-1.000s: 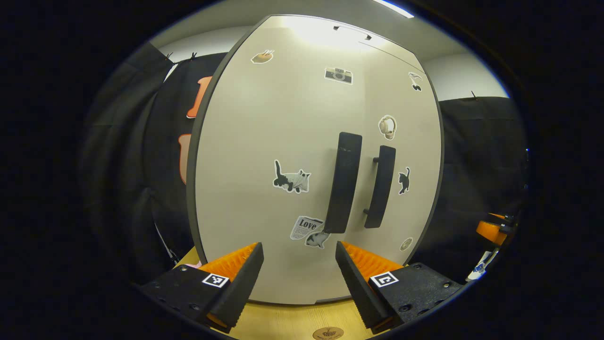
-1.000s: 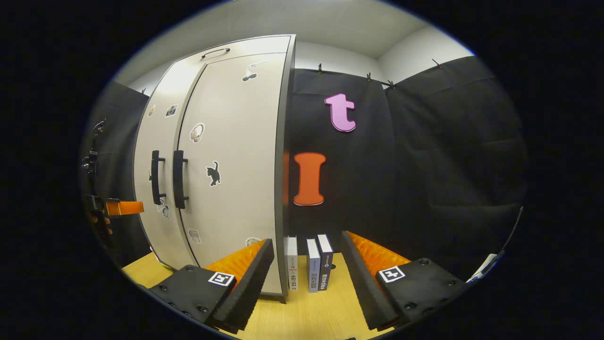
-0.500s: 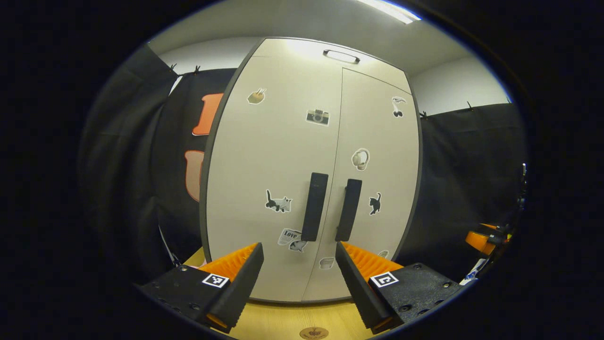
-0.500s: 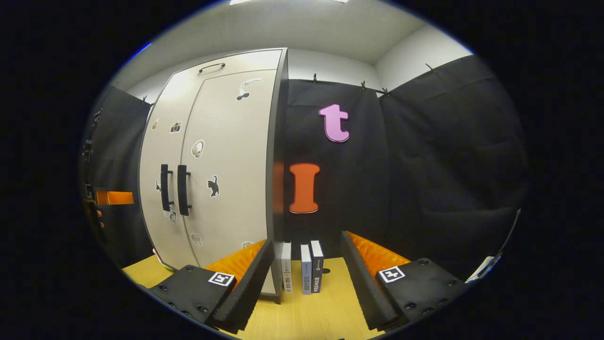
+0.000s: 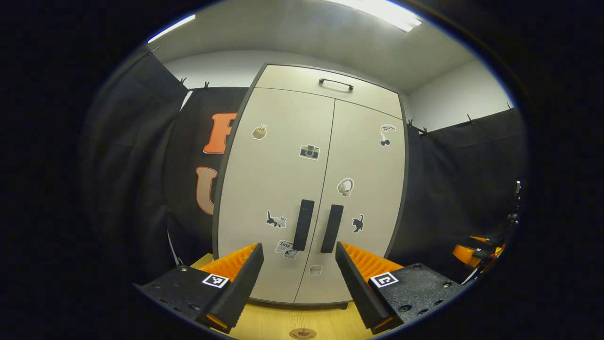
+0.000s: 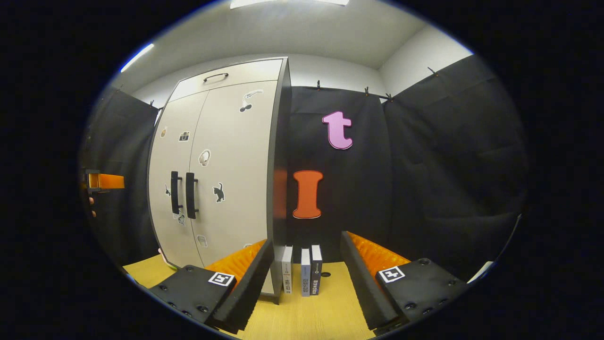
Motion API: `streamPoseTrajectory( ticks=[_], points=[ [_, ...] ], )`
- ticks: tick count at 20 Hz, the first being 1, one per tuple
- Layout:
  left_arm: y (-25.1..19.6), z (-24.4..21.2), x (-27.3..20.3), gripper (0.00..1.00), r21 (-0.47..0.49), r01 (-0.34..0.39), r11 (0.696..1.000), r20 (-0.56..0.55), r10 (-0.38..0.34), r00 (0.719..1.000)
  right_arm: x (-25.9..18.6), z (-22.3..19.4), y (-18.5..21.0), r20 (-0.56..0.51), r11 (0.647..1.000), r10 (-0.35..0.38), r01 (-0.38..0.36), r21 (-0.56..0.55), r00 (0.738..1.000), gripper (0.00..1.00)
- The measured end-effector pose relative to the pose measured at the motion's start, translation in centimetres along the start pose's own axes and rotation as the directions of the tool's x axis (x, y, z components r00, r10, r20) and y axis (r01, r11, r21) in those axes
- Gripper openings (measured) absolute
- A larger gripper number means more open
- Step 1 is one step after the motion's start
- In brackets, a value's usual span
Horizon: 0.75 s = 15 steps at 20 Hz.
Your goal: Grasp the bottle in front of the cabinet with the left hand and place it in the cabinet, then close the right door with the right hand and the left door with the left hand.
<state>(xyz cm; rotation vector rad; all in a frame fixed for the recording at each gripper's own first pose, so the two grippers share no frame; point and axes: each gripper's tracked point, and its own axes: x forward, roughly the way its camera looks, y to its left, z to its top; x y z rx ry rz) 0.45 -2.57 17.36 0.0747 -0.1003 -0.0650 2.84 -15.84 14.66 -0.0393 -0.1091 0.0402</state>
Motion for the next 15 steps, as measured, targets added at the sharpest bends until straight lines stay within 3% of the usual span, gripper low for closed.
streamPoseTrajectory(
  ticks=[1, 2, 3, 14, 15],
  points=[
    [-0.1, 0.2, -0.4, 0.93, 0.001, -0.006, 1.000, 0.004, 0.006, 1.000, -0.1, 0.2, 0.0, 0.002, 1.000, 0.005, -0.005, -0.002, 1.000, 1.00],
    [-0.1, 0.3, -0.7, 0.93, 0.001, -0.012, 1.000, 0.008, 0.012, 1.000, -0.2, 0.2, 0.0, 0.005, 1.000, 0.009, -0.009, -0.004, 1.000, 0.88],
    [-0.2, 0.3, -1.0, 0.93, 0.001, -0.017, 1.000, 0.009, 0.017, 1.000, -0.4, 0.4, 0.0, 0.007, 1.000, 0.013, -0.013, -0.006, 1.000, 1.00],
    [0.1, 1.9, -3.6, 0.94, 0.048, -0.060, 0.997, 0.050, 0.057, 0.997, -1.8, 2.0, 0.3, 0.064, 0.999, 0.012, -0.010, -0.036, 0.998, 0.96],
    [0.2, 1.9, -3.7, 0.94, 0.048, -0.065, 0.997, 0.053, 0.063, 0.997, -1.8, 2.2, 0.3, 0.070, 0.999, 0.009, -0.006, -0.034, 0.998, 0.89]
  ],
)
